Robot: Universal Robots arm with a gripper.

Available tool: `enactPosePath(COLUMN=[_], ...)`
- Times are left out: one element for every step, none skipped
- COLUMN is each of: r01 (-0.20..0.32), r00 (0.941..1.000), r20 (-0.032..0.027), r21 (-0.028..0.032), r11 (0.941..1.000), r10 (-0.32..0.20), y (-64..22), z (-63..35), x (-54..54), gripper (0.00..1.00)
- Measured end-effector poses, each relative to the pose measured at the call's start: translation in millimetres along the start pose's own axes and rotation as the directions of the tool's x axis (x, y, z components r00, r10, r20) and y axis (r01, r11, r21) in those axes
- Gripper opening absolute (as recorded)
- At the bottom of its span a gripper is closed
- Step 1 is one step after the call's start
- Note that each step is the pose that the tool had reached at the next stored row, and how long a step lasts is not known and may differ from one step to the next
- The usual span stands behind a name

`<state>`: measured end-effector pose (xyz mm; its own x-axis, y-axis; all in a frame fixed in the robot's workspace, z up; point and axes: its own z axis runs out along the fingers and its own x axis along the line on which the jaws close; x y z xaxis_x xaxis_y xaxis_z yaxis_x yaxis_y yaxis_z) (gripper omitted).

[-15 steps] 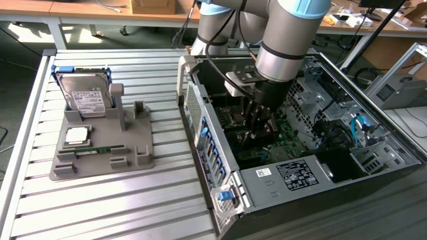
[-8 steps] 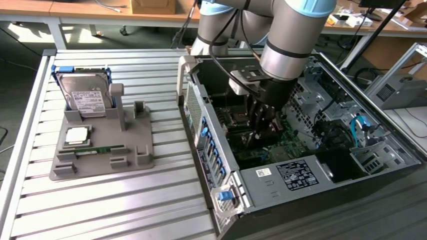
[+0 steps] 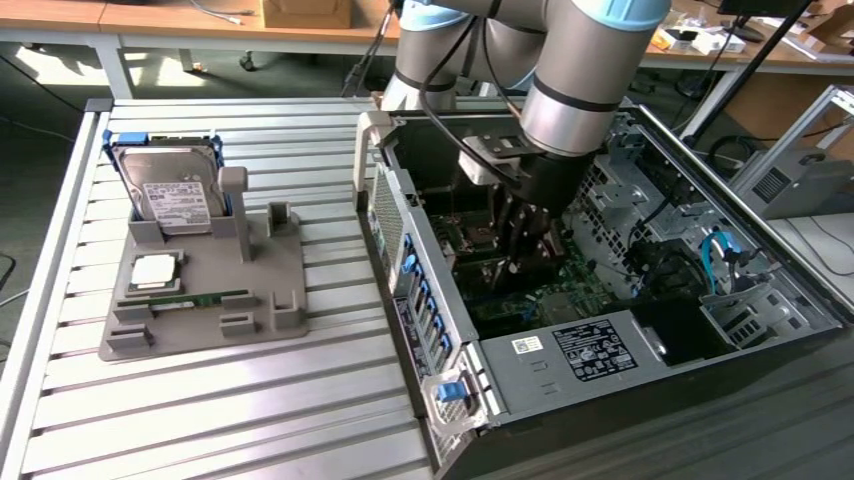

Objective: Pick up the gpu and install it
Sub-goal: 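Insert the gpu into the slot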

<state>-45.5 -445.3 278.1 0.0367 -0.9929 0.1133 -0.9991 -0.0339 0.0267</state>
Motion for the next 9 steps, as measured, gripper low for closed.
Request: enactPosePath(r01=[0.000, 0.001, 0.001, 0.001, 0.001, 0.001, 0.001, 0.001, 0.002], r00=[1.0000, 1.0000, 1.0000, 1.0000, 1.0000, 1.0000, 1.0000, 1.0000, 0.9999], r20=[-0.0010, -0.0018, -0.0019, -0.0019, -0.0019, -0.0016, -0.0001, 0.0043, 0.0108], r21=[-0.0008, -0.0014, -0.0021, -0.0030, -0.0033, -0.0035, -0.0036, -0.0033, -0.0030], r11=[1.0000, 1.0000, 1.0000, 1.0000, 1.0000, 1.0000, 1.0000, 1.0000, 1.0000], r10=[0.000, -0.001, -0.001, -0.001, -0.001, -0.001, -0.001, -0.001, -0.002], y=[-0.6, -1.3, -1.9, -2.4, -2.7, -2.7, -2.7, -2.8, -2.8], z=[-0.1, -0.2, -0.2, -0.2, -0.2, -0.2, -0.3, -0.4, -0.4], x=[-0.6, -0.9, -1.0, -1.0, -1.0, -1.0, -1.0, -0.8, -0.5], gripper=[0.27, 0.27, 0.27, 0.27, 0.27, 0.27, 0.27, 0.27, 0.27])
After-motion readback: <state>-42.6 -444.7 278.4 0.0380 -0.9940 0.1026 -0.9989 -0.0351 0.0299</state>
